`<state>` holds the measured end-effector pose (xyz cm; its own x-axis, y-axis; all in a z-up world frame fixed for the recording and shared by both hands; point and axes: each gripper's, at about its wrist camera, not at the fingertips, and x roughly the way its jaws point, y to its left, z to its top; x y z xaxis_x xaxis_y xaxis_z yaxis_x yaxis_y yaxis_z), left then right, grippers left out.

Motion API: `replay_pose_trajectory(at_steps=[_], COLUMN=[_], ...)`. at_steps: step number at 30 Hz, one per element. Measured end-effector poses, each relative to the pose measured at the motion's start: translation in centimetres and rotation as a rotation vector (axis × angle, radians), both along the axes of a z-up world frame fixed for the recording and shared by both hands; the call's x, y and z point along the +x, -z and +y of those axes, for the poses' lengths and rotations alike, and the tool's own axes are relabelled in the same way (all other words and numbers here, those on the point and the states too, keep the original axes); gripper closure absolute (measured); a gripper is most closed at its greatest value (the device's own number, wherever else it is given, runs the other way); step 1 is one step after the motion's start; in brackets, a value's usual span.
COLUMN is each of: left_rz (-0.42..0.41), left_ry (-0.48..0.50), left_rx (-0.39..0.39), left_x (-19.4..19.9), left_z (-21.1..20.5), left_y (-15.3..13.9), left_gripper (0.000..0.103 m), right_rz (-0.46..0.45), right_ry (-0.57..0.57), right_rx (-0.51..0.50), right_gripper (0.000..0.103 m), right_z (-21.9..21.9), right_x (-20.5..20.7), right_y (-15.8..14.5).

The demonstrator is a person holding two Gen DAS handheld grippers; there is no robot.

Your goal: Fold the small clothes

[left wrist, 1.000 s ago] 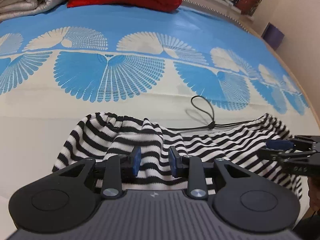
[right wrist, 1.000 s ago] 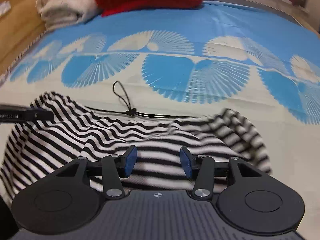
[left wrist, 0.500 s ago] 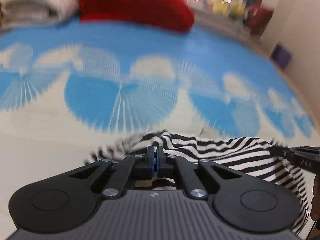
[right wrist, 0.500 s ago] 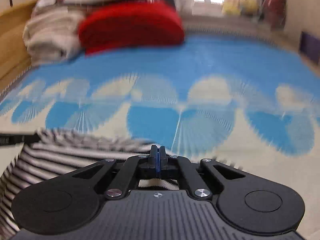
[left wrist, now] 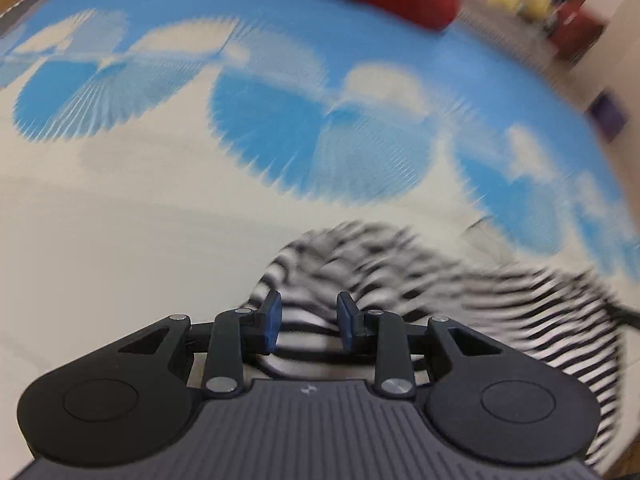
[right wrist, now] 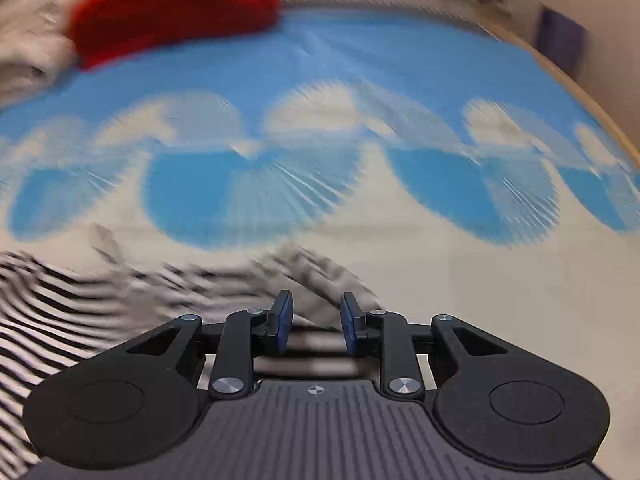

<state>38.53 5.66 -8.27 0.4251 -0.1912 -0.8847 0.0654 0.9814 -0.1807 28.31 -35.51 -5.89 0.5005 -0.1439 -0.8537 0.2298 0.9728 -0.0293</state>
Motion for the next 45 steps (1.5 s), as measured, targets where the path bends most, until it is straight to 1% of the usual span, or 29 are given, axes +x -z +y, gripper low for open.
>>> replay_pose_trajectory(at_steps=[4,6,8,10,12,13,15,16,17,18,19,20,21,23,26,29,30,31,32,33,34,35,38,39,40,41,43,44,45], left_rz=[0.0,-0.047,-0.111,-0.148,-0.125,-0.09,0.006,0.026,0.023,0.011,-0.012,-0.041,-0.075,-0.108,-0.083,-0.044,-0.017,0.019,0.055,0.078,0.083,0.075,0.031,0.035,0.059,0.087,0.169,0.201,0.214], left_ry=[-0.02,-0.023,0.008,0.065,0.141,0.17,0.194,0.196,0.188,0.172,0.159,0.158,0.174,0.244,0.394,0.553,0.577,0.581,0.573,0.565,0.552,0.529,0.498,0.498,0.501,0.506,0.521,0.528,0.526], left_rx=[-0.012,-0.002,-0.048,-0.094,-0.104,-0.078,0.054,0.086,0.074,0.053,0.03,0.006,-0.023,-0.064,-0.085,-0.043,-0.015,0.037,0.104,0.153,0.163,0.153,0.081,0.058,0.06,0.083,0.191,0.253,0.289], left_x=[-0.1,-0.5,-1.0,-1.5,-2.0,-2.0,-1.7,-1.7,-1.8,-1.8,-2.1,-2.5,-3.2,-4.6,-6.9,-9.3,-9.9,-10.4,-10.7,-11.0,-11.2,-11.5,-12.4,-12.8,-13.1,-13.5,-13.7,-13.9,-14.0], left_z=[0.7,0.5,0.0,-0.7,-1.6,-2.2,-2.8,-2.8,-2.6,-2.3,-2.0,-1.8,-1.7,-1.9,-2.9,-3.9,-4.0,-4.0,-4.0,-3.7,-3.4,-2.9,-1.7,-1.2,-0.8,-0.9,-0.8,-0.7,-0.3], left_y=[0.2,-0.9,-2.3,-3.1,-3.0,-2.5,-0.2,0.3,0.1,-0.5,-1.4,-2.3,-3.3,-4.8,-5.3,-4.5,-3.7,-2.6,-1.5,-0.9,-0.9,-1.5,-3.8,-4.2,-4.0,-3.4,-1.4,-0.4,0.0], left_gripper=[0.071,0.072,0.072,0.072,0.072,0.072,0.071,0.07,0.07,0.07,0.07,0.07,0.07,0.07,0.07,0.07,0.069,0.069,0.069,0.069,0.069,0.069,0.069,0.069,0.069,0.069,0.069,0.069,0.069], right_rz=[0.068,0.054,0.011,-0.011,-0.024,-0.039,-0.088,-0.11,-0.128,-0.14,-0.143,-0.135,-0.12,-0.07,0.02,0.1,0.155,0.207,0.245,0.243,0.226,0.206,0.142,0.147,0.172,0.22,0.293,0.294,0.281], right_ry=[-0.024,-0.027,-0.008,0.021,0.058,0.074,0.08,0.062,0.035,-0.003,-0.053,-0.113,-0.165,-0.285,-0.405,-0.479,-0.486,-0.482,-0.472,-0.462,-0.445,-0.418,-0.387,-0.389,-0.392,-0.405,-0.438,-0.443,-0.427], right_rx=[-0.006,-0.024,-0.046,-0.072,-0.073,-0.055,-0.012,0.004,0.026,0.062,0.103,0.137,0.158,0.177,0.157,0.099,0.026,-0.036,-0.072,-0.069,-0.049,-0.025,0.041,0.051,0.041,0.009,-0.084,-0.106,-0.105], right_gripper=[0.077,0.1,0.101,0.101,0.1,0.1,0.099,0.098,0.094,0.086,0.081,0.074,0.07,0.069,0.069,0.069,0.069,0.069,0.069,0.069,0.069,0.069,0.069,0.069,0.069,0.068,0.067,0.061,0.061], right_z=[-0.4,0.0,-0.1,-0.5,-1.2,-1.6,-2.2,-2.3,-2.2,-2.2,-2.0,-1.8,-1.7,-1.0,-0.6,0.1,0.1,0.1,-0.1,-0.4,-0.7,-1.1,-1.8,-1.9,-1.9,-1.6,-1.3,-1.3,-1.4], right_x=[-0.2,-0.2,-0.3,-0.4,-0.4,-0.4,-1.1,-1.6,-2.1,-2.8,-3.4,-4.2,-4.8,-6.4,-8.7,-10.9,-11.2,-11.5,-11.7,-11.8,-11.8,-11.9,-12.4,-12.5,-12.7,-12.9,-13.5,-13.5,-13.5], right_y=[2.0,2.2,1.6,1.1,0.8,0.4,-0.8,-1.5,-2.1,-2.7,-3.1,-3.4,-3.5,-3.3,-2.2,-0.7,0.5,1.6,2.4,2.6,2.1,1.6,-0.1,-0.2,0.2,0.9,2.1,2.1,1.8])
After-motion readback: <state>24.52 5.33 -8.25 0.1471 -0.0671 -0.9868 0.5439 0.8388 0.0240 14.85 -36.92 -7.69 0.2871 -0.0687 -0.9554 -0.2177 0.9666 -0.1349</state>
